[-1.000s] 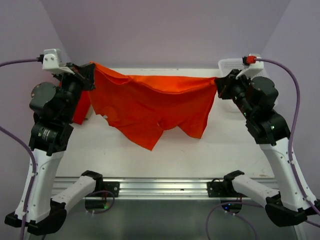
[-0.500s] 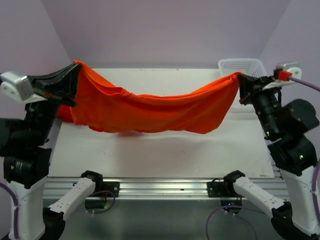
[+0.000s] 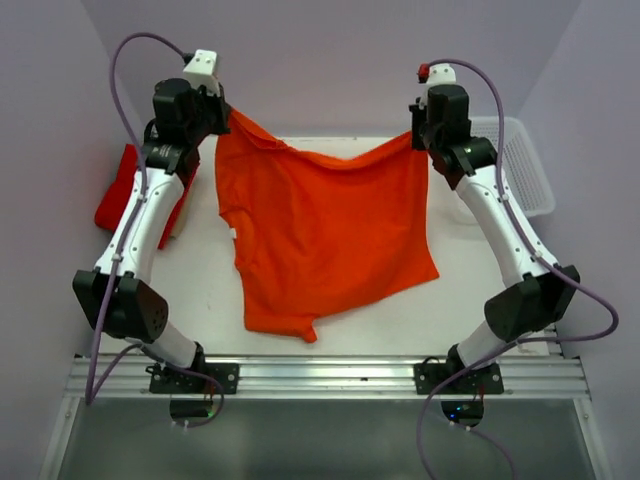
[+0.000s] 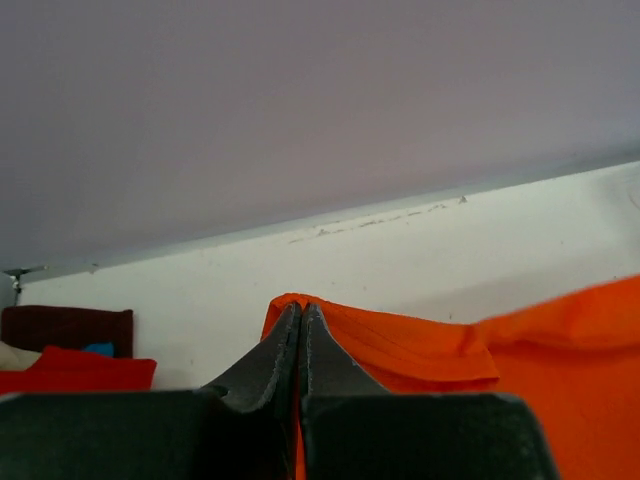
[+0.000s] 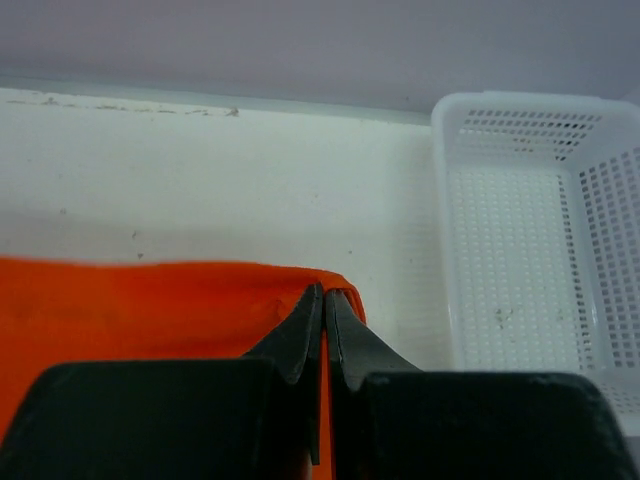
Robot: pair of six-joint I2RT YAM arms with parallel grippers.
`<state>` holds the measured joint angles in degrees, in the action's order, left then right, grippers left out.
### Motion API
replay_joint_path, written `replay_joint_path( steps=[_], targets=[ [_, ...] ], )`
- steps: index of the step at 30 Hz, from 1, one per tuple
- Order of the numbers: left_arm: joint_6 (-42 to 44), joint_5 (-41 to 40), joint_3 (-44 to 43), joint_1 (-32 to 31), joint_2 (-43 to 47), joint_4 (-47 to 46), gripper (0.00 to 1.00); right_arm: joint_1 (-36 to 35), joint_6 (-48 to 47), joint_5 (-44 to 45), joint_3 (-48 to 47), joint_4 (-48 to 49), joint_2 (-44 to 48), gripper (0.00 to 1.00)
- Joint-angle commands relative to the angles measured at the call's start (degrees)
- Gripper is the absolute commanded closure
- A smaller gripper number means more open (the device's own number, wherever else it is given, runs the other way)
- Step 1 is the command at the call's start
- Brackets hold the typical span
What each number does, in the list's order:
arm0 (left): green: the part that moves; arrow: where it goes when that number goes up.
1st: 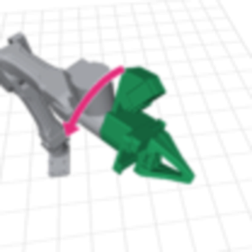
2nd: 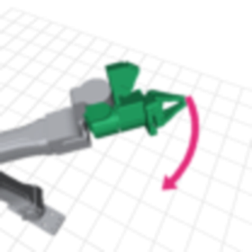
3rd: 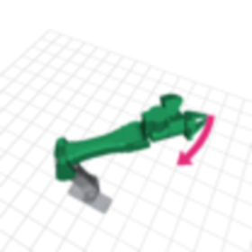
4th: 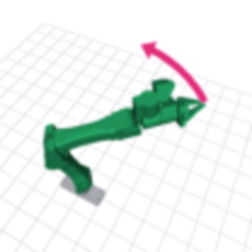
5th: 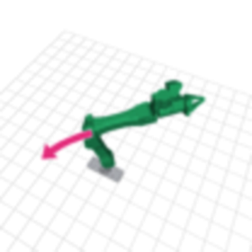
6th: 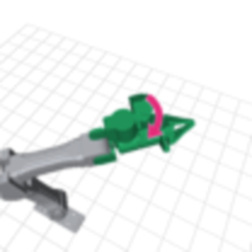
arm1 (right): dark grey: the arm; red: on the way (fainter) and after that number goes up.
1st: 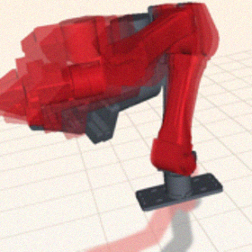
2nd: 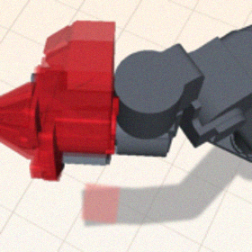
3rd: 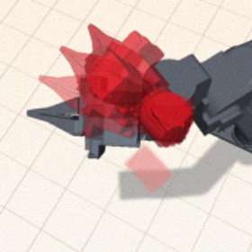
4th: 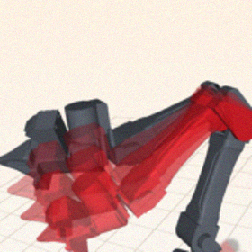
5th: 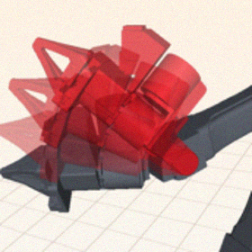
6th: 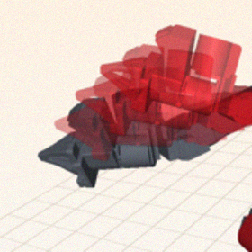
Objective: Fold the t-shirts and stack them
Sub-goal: Flatten the tshirt out
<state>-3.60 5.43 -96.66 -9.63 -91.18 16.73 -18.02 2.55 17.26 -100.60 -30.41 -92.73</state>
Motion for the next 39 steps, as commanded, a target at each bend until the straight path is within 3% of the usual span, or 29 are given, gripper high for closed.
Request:
replay_joint_path(
  steps=[1, 5, 9, 11, 15, 17, 21, 24, 28, 32, 35, 37, 39],
  targets=[
    [2.19, 1.59, 2.39, 1.72, 13.01, -9.86, 1.00, -0.52, -4.72, 3.13, -3.40, 5.61, 10.53, 1.00],
    [5.61, -1.30, 14.02, -1.00, 33.27, -14.79, 1.00, -6.57, -11.40, 7.60, 12.91, 15.80, 27.48, 1.00],
    [5.54, -0.07, 19.05, -3.12, 50.45, -10.76, 1.00, -11.33, -13.98, 7.02, 26.66, 22.76, 51.69, 1.00],
    [4.22, 1.94, 18.27, -3.03, 57.47, -6.66, 1.00, -11.42, -12.83, 5.78, 30.61, 21.19, 58.07, 1.00],
    [-0.44, 6.96, 13.88, -0.84, 62.87, -1.54, 1.00, -9.85, -9.77, 3.31, 31.95, 13.90, 66.79, 1.00],
    [-1.41, 7.84, 13.26, 0.13, 63.40, -0.65, 1.00, -5.64, -8.09, 1.12, 31.52, 12.93, 68.56, 1.00],
    [-2.47, 3.12, 14.13, 0.49, 59.81, -0.12, 1.00, 1.66, -0.12, 1.63, 23.01, 3.28, 58.74, 1.00],
    [-2.21, -0.14, 16.84, 0.49, 54.72, -1.17, 1.00, 1.59, 3.68, 5.41, 18.07, -3.15, 48.19, 1.00],
    [-2.46, -4.55, 23.08, 0.49, 44.37, -2.40, 1.00, 1.50, 8.08, 7.79, 19.03, -4.56, 37.29, 1.00],
    [-2.12, -8.50, 35.45, 0.49, 35.74, -9.25, 1.00, 1.50, 10.54, 9.37, 23.16, -0.80, 27.62, 1.00],
    [-2.29, -10.44, 39.96, 0.92, 26.43, -14.35, 1.00, 1.50, 11.25, 10.08, 24.92, 2.36, 17.96, 1.00],
    [-3.52, -7.72, 37.53, 2.41, 17.76, -12.62, 1.00, 1.58, 11.43, 9.99, 25.19, 4.91, 10.14, 1.00],
    [-2.47, -11.12, 35.06, 3.65, 13.33, -13.82, 1.00, 1.50, 11.87, 9.99, 24.40, 8.08, 5.13, 1.00]
  ],
)
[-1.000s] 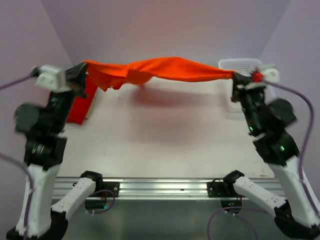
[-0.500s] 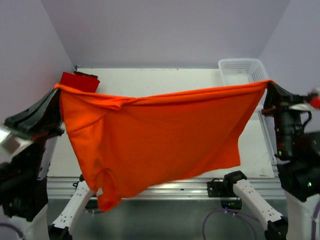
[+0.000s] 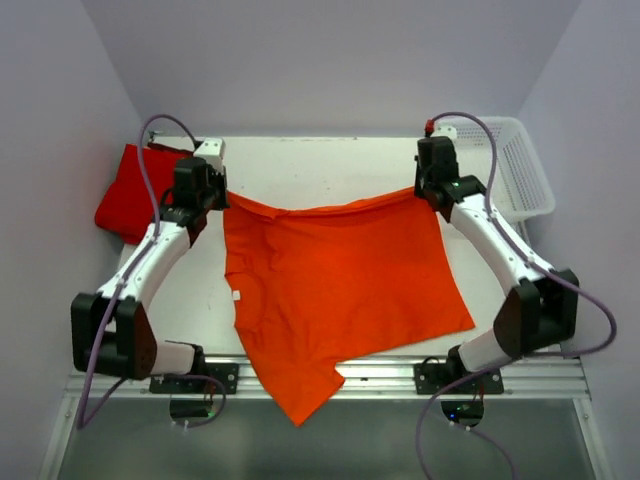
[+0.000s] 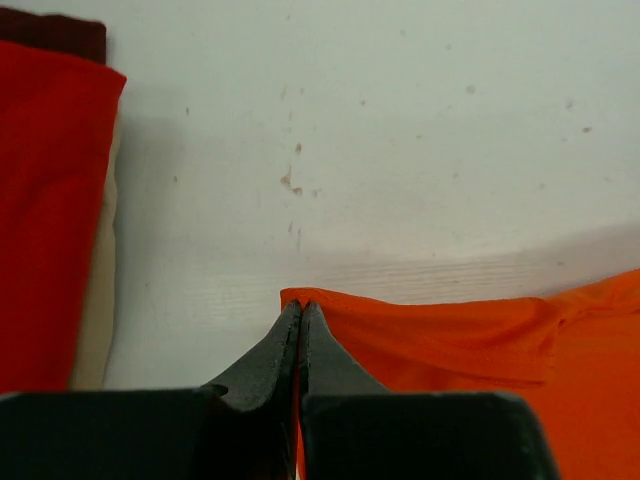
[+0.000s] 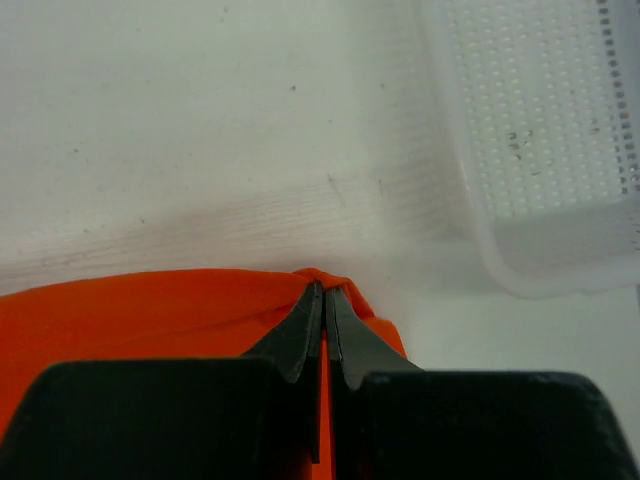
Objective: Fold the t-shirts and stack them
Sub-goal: Flatten the tshirt out, then fold the tshirt
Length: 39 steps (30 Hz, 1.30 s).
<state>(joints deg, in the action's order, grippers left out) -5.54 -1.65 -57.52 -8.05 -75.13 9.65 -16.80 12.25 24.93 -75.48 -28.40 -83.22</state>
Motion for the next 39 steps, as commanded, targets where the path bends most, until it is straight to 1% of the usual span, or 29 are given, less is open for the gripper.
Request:
replay_joint_path(
  steps=[1, 2, 4, 5, 9, 13, 17, 21, 23, 24, 26, 30, 32, 33, 35, 36, 39],
  targets=[
    [-0.35, -4.67, -4.88, 2.16, -6.57, -6.92, 1.00, 0.36, 2.42, 2.49, -1.50, 7.04, -8.06, 1.00],
    [-1.13, -4.85, -5.93, 2.51, -8.26, -7.45, 1.00, 0.27, 1.99, 2.41, -1.86, 9.74, -10.01, 1.00],
    [-1.93, -4.77, -6.55, 2.61, -12.83, -8.68, 1.00, 0.27, 1.99, 2.41, -3.70, 11.17, -14.48, 1.00],
    [-2.19, -4.33, -7.08, 2.61, -14.06, -11.03, 1.00, 0.27, 1.73, 2.41, -4.58, 11.61, -15.73, 1.00],
    [-2.11, -4.85, -10.15, 2.61, -21.17, -12.73, 1.00, 0.36, 0.58, 3.46, -8.18, 14.60, -19.87, 1.00],
    [-2.72, -3.45, -14.02, 2.61, -24.35, -13.08, 1.00, 0.36, -1.44, 5.30, -13.45, 15.22, -24.44, 1.00],
    [-3.25, -2.39, -16.83, 2.61, -24.45, -12.64, 1.00, 0.97, -2.84, 6.01, -17.15, 15.13, -29.01, 1.00],
    [-4.65, -2.56, -15.35, 2.61, -20.42, -10.28, 1.00, 1.33, -3.64, 6.45, -17.16, 15.57, -29.72, 1.00],
    [-5.70, -3.79, -12.72, 2.61, -18.31, -9.83, 1.00, 1.42, -3.99, 7.15, -16.19, 16.01, -29.54, 1.00],
    [-6.41, -5.19, -12.01, 2.61, -16.21, -6.35, 1.00, 1.50, -4.08, 7.67, -15.06, 16.18, -29.28, 1.00],
    [-8.24, -6.34, -9.03, 2.61, -14.00, -5.00, 1.00, 1.59, -4.08, 8.12, -14.00, 16.36, -29.28, 1.00],
    [-12.21, -4.51, -4.19, 2.52, -7.33, -1.22, 1.00, 1.77, -2.76, 8.73, -12.33, 15.05, -29.98, 1.00],
    [-14.58, -3.54, -0.24, 2.17, -4.77, -0.86, 1.00, 1.85, -2.32, 8.56, -11.36, 15.57, -29.89, 1.00],
    [-15.28, -3.19, 2.64, 1.73, -1.89, -0.60, 1.00, 1.77, -2.15, 8.47, -10.48, 16.09, -29.72, 1.00],
    [-17.30, -3.18, 5.47, 1.03, 1.20, -0.68, 1.00, 1.77, -1.79, 8.56, -10.04, 16.10, -29.72, 1.00],
    [-18.01, -3.01, 6.88, 0.50, 4.35, -0.60, 1.00, 1.85, -1.79, 8.56, -9.77, 16.10, -29.81, 1.00],
    [-21.43, -1.87, 13.20, -1.69, 10.52, 0.10, 1.00, 1.77, -1.62, 9.08, -8.98, 16.10, -29.63, 1.00]
  ],
)
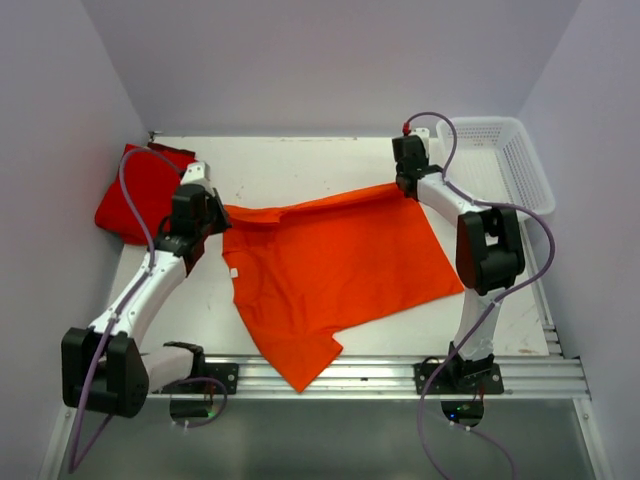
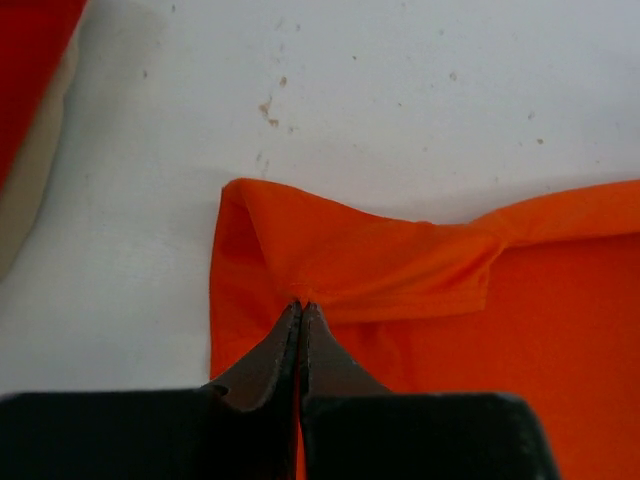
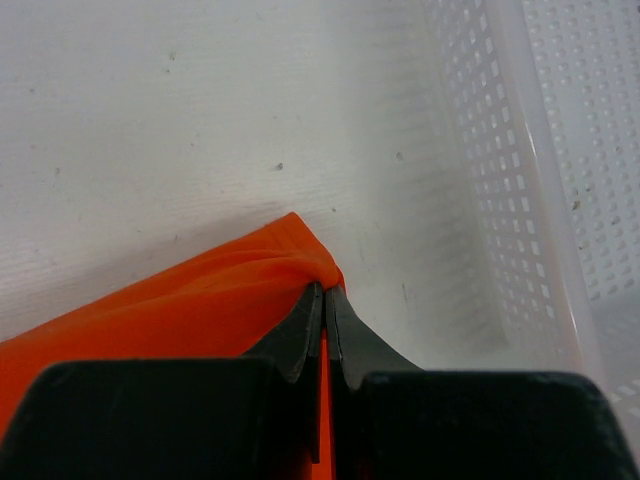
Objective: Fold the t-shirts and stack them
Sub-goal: Fold the tshirt
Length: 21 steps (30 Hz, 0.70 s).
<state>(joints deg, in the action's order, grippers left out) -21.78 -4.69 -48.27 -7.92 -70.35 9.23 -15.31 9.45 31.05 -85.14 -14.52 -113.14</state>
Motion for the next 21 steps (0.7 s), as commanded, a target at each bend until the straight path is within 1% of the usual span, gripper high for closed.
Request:
replay_joint_path(
  steps=[1, 2, 3, 6, 9, 16, 21],
  targets=[
    [-6.59, 1.52, 5.11, -2.35, 7.14, 0.61, 1.00, 0.28, 1.36, 2.97, 1.03, 2.31, 0.46, 1.00],
    [-7.22, 1.00, 6.16, -3.32, 9.85, 1.04, 1.00, 0.28, 1.27, 3.23, 1.55, 2.48, 0.81, 1.00],
    [-7.83, 0.04, 7.74, -5.33, 10.92, 1.66, 1.00, 0.28, 1.36, 3.32, 1.91, 2.66, 0.91, 1.00],
    [-10.38, -0.59, 9.94, -7.89, 14.27, 2.89, 1.00, 0.28, 1.45, 3.76, 2.70, 2.66, 0.99, 1.00],
    [-12.84, 1.35, 11.79, -8.86, 15.68, 3.33, 1.00, 0.37, 1.71, 4.19, 3.58, 2.66, 0.91, 1.00],
    [-15.74, 1.61, 15.22, -9.74, 17.96, 5.18, 1.00, 0.28, 1.71, 5.07, 5.08, 3.36, 1.17, 1.00],
    [-17.77, 1.87, 17.50, -9.83, 21.65, 6.23, 1.00, 0.37, 1.53, 5.51, 5.43, 3.54, 0.56, 1.00]
  ],
)
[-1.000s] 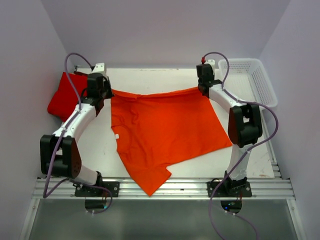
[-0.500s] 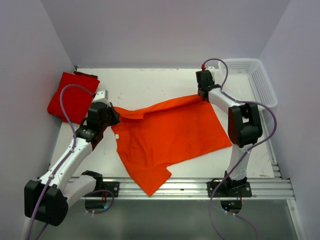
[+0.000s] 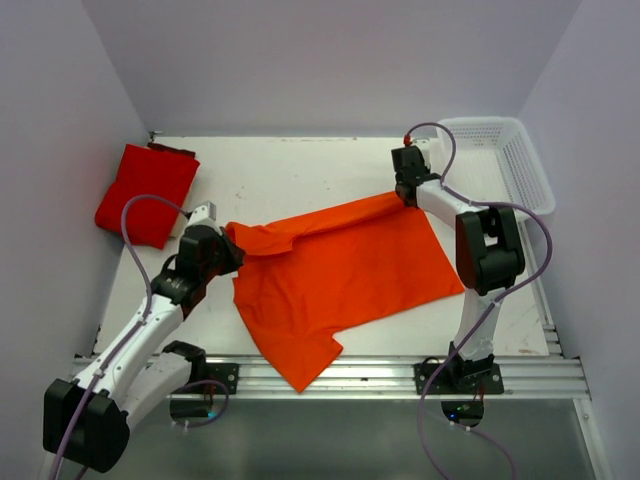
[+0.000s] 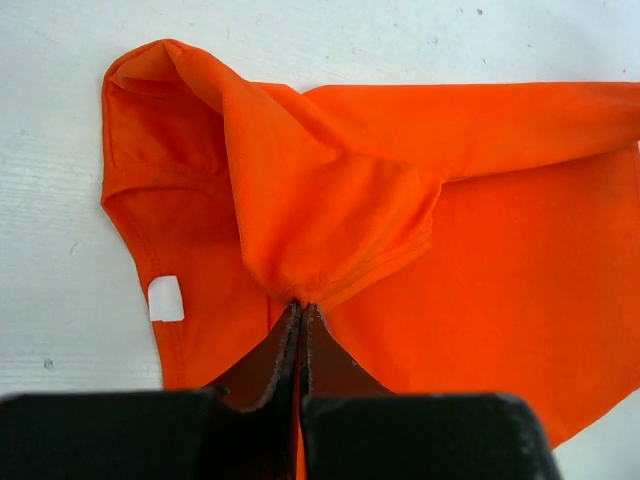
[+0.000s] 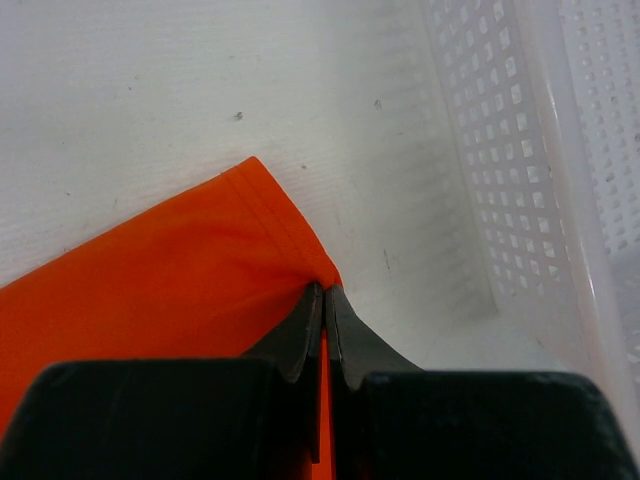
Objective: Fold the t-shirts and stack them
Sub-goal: Fold the tshirt
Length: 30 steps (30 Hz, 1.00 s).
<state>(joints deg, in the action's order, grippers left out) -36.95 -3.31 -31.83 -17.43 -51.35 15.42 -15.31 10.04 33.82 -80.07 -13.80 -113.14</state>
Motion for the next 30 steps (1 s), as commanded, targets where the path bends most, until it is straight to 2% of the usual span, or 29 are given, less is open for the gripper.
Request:
replay_joint_path(
  steps=[1, 11, 30],
  targets=[
    [-3.21, 0.59, 1.33, -0.41, 3.79, 0.40, 1.00, 0.28, 0.94, 2.91, 0.44, 2.99, 0.38, 1.00],
    [-5.50, 1.38, 3.53, -0.50, 9.69, 5.32, 1.00, 0.28, 1.73, 2.74, 2.11, 3.61, -0.33, 1.00],
    [-7.87, 3.92, 4.85, -0.50, 11.71, 6.55, 1.00, 0.28, 5.16, 2.04, 5.54, 0.00, 2.31, 1.00]
  ],
)
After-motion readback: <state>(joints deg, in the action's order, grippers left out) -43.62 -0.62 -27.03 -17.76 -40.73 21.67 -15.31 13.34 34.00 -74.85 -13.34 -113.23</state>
